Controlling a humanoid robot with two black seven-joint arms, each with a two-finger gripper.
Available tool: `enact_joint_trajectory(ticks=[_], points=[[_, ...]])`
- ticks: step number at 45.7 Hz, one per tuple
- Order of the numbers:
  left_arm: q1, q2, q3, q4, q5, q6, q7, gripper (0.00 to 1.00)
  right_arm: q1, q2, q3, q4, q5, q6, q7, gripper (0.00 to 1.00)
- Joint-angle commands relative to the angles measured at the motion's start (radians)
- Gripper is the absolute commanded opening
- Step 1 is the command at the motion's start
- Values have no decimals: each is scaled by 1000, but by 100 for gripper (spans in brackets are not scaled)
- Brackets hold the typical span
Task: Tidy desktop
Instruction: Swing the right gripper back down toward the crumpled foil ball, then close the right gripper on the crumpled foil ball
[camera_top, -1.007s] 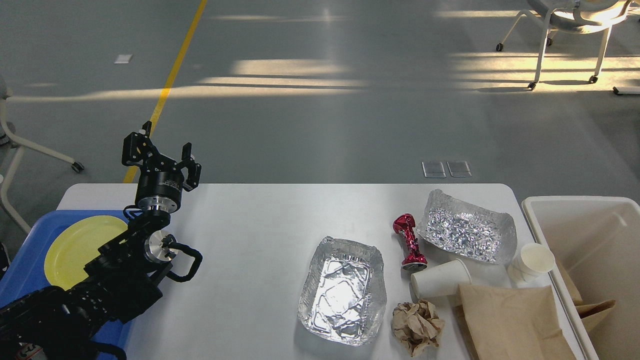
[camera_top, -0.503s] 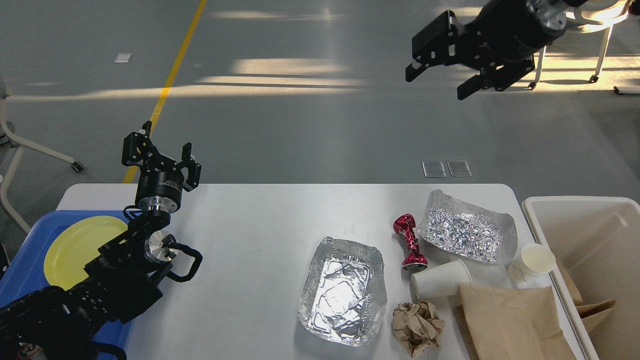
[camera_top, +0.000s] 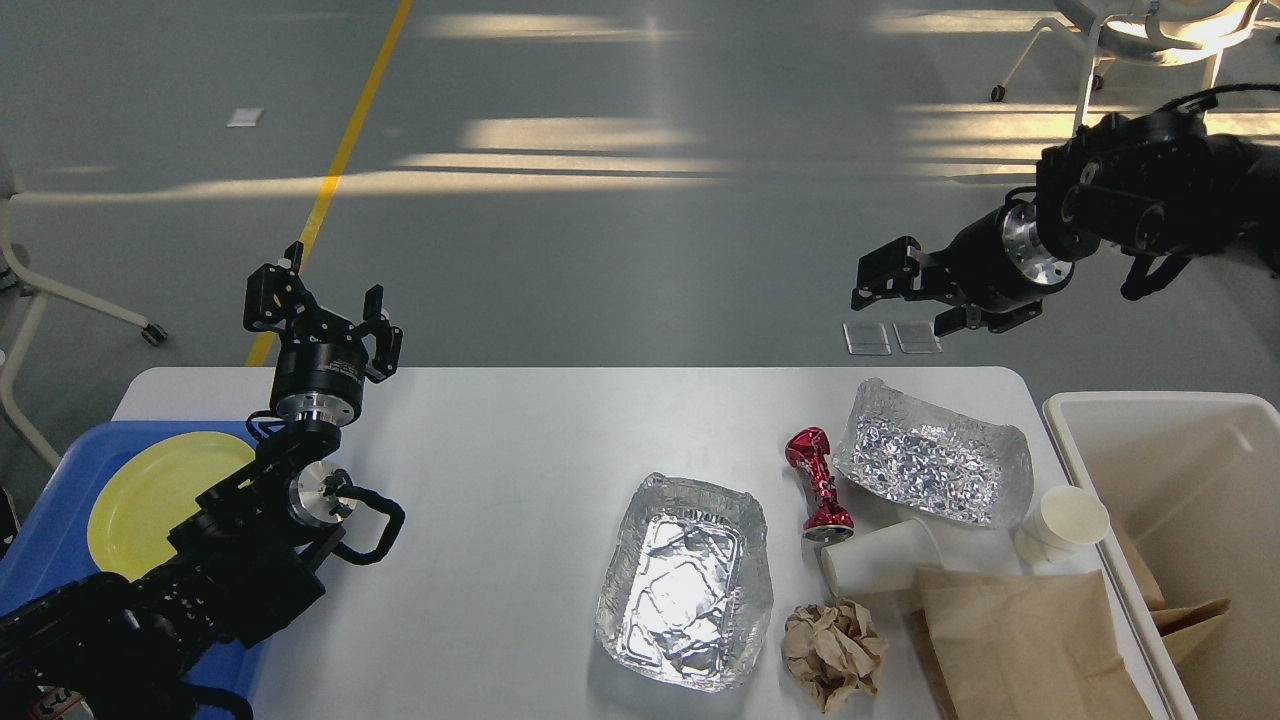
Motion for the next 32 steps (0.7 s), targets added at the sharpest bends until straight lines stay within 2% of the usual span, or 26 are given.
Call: enact_joint_trajectory(ticks=[1,15,32], points=[[0,0,0,0,0,0,0,97,-75,1,18,1,-1,-70,1,100],[0,0,0,0,0,0,0,97,-225,42,19,-24,-55,-171,2,100],[0,0,0,0,0,0,0,97,-422,131,13,-161,-116,-331,2,100]])
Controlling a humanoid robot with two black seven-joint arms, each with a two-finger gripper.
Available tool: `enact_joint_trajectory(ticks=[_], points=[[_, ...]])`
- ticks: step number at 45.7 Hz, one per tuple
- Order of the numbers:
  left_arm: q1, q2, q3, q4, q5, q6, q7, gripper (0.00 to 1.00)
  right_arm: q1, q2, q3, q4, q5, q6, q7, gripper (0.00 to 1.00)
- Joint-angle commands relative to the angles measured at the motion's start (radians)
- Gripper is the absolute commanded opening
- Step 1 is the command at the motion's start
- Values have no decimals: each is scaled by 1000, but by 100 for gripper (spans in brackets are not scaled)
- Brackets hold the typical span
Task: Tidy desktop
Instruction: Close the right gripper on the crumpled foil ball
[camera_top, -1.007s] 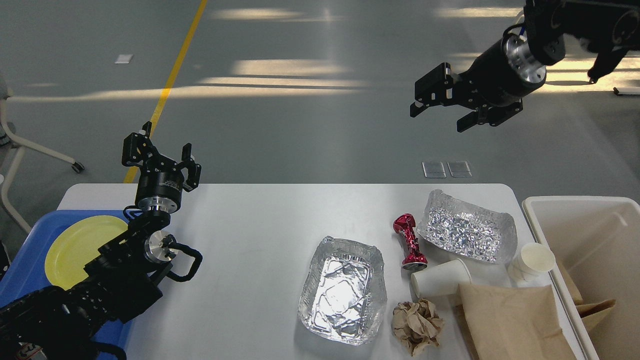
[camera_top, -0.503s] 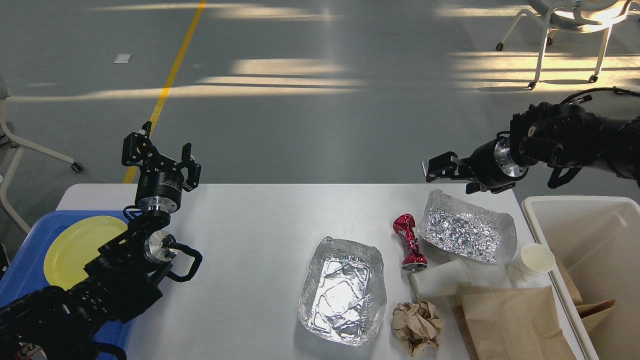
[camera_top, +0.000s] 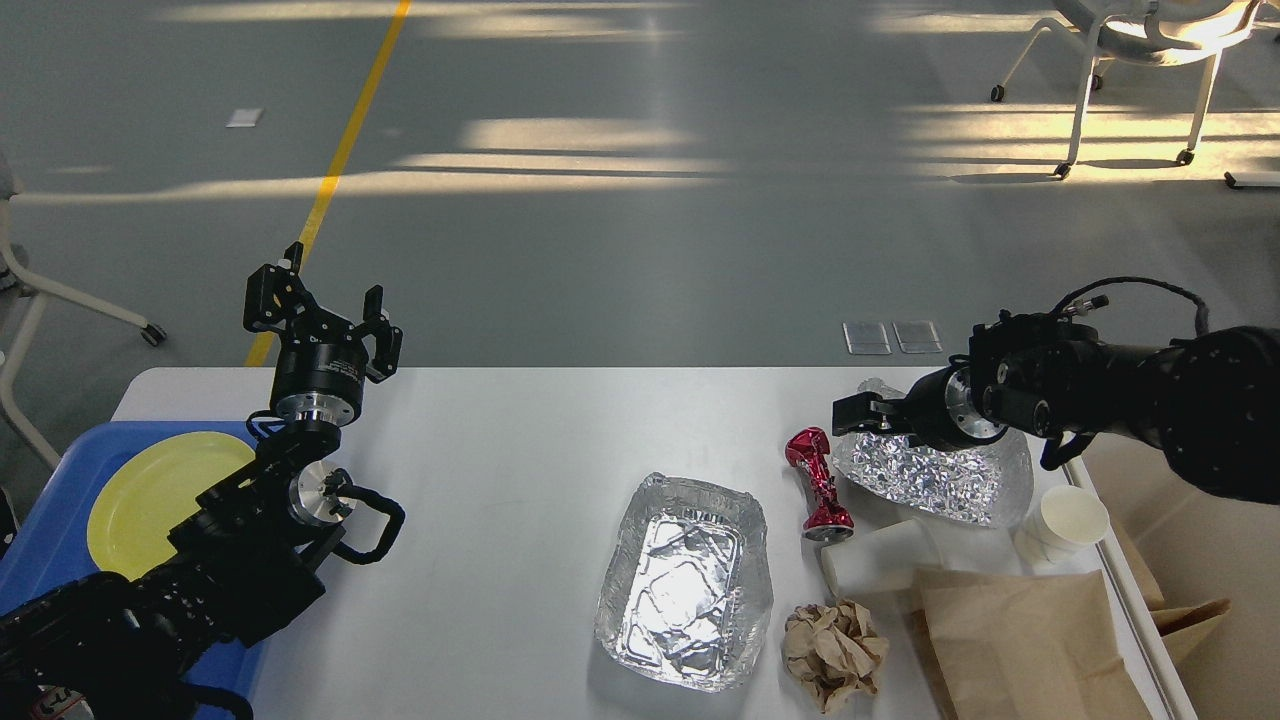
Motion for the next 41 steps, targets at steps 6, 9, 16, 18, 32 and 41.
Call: enact_joint_trajectory(ticks=[6,9,16,18,32,41], points=[[0,0,0,0,0,0,0,97,-88,11,-3,-38,-199,-113,6,100],[0,0,0,0,0,0,0,97,-100,11,-3,-31,-257,-148,6,100],[0,0,0,0,0,0,0,97,-106,10,2,-24,-345,-194,9,100],[0,0,0,0,0,0,0,97,-114,10,-1,-25,-354,-203,9,100],[0,0,0,0,0,0,0,97,-166,10,-6,-34,-437,-287,9,100],[0,0,0,0,0,0,-2,97,-186,10,-4,-44,-466,-315,6,97]])
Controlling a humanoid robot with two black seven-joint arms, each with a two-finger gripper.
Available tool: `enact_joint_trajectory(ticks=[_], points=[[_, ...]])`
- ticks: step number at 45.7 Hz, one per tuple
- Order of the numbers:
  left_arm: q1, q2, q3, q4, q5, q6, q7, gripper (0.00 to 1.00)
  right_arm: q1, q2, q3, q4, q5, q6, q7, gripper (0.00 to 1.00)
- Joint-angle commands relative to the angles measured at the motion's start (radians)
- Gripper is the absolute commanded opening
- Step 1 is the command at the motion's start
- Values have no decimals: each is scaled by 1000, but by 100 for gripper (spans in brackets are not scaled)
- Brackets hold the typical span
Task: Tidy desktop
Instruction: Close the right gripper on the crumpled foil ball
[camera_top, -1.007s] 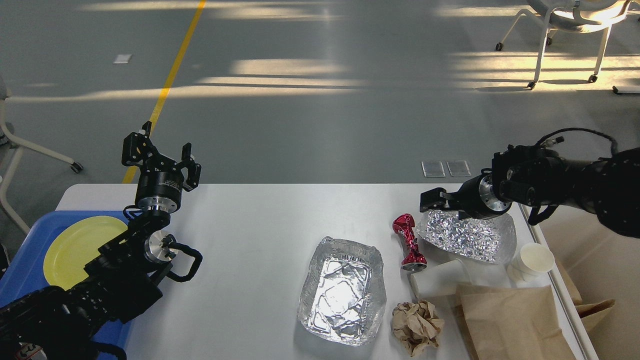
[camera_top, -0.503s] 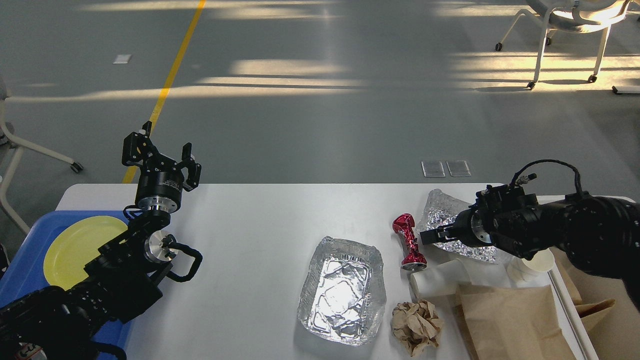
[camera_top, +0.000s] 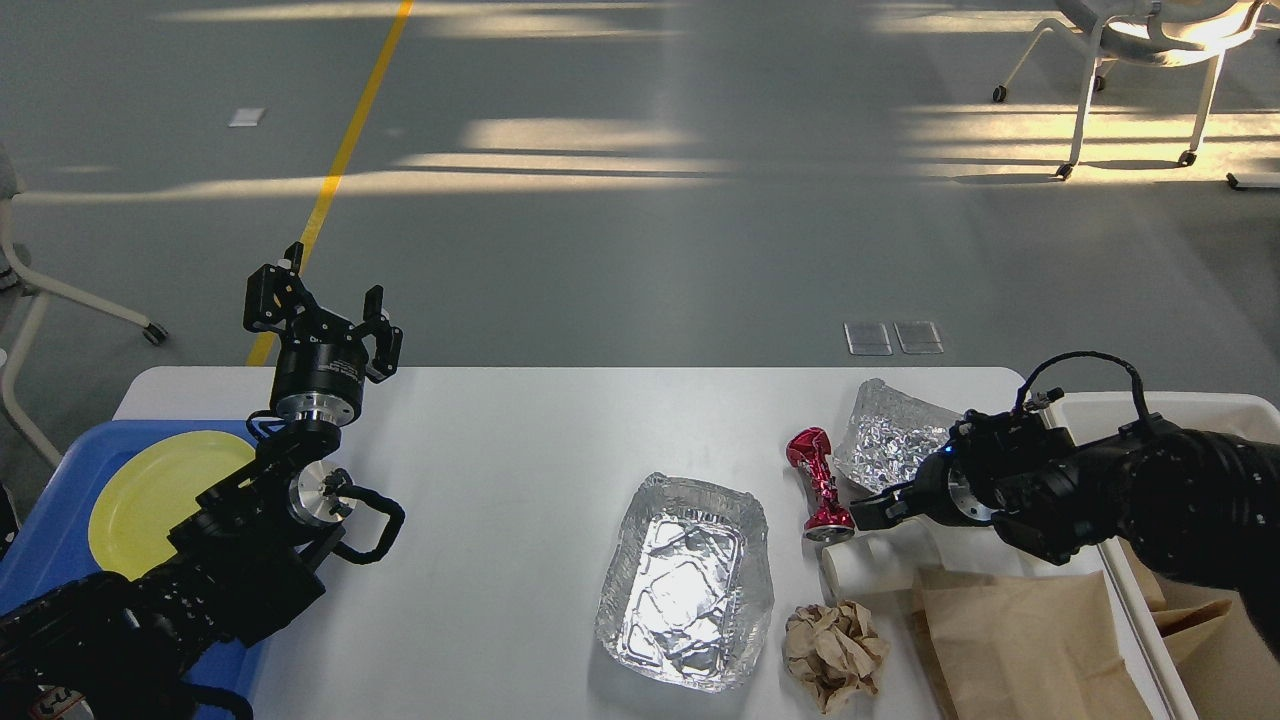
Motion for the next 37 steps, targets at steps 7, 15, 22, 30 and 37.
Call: enact_joint_trajectory(ticks=[7,15,22,30,37], points=[[0,0,0,0,0,0,0,97,-9,2,5,-7,-7,-7,-7,85],[0,0,0,0,0,0,0,97,-13,2,8,-8,-5,-7,-11,48],[0,0,0,0,0,0,0,97,-11,2,10,-13,-1,-7,-13,28],[0,0,0,0,0,0,0,97,-9,2,23,-14,2,1,-14,19],[0,0,0,0,0,0,0,97,-8,2,25,-13,2,7,-14,2]])
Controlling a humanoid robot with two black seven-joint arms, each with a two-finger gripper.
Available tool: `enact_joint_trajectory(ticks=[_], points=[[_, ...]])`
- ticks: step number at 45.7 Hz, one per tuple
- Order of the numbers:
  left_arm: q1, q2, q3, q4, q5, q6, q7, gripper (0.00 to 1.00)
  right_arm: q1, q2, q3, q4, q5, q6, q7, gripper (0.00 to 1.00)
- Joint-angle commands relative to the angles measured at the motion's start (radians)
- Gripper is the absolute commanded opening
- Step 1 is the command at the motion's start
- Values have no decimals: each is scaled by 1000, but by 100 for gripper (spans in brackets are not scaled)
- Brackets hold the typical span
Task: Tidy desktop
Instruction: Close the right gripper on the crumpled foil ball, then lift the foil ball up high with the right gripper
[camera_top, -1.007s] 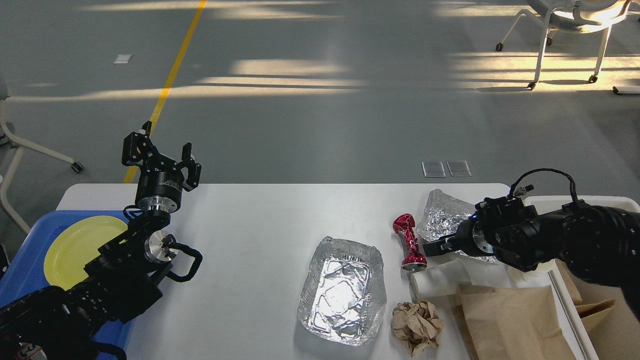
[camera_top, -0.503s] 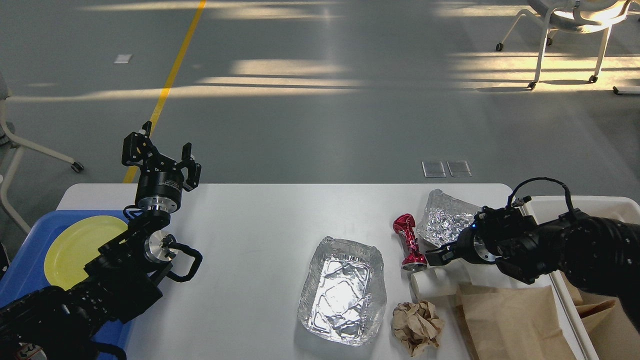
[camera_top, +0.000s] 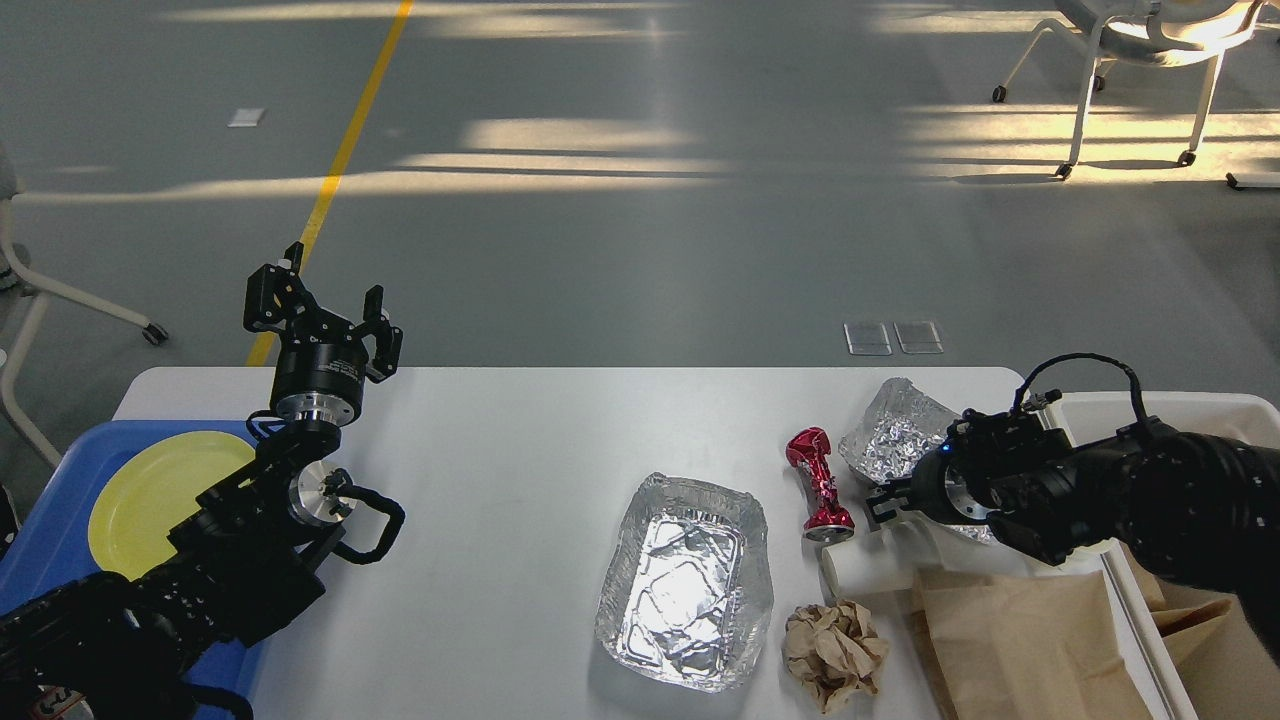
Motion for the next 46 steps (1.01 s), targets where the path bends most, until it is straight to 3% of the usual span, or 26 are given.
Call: enact_joint_trajectory(ticks=[1,15,31,39,46], points=[[0,0,0,0,1,0,0,97,1,0,3,0,0,2,-1,0],[0,0,0,0,0,0,0,97,20,0,55,3,2,5,-5,0],[0,0,0,0,0,0,0,97,166,-8,86,9,3,13,-1,0],[0,0,0,0,0,0,0,97,290,-14,89,9,28,63,11,0],[0,0,0,0,0,0,0,97,445,-64,90,27,164,203,48,0]])
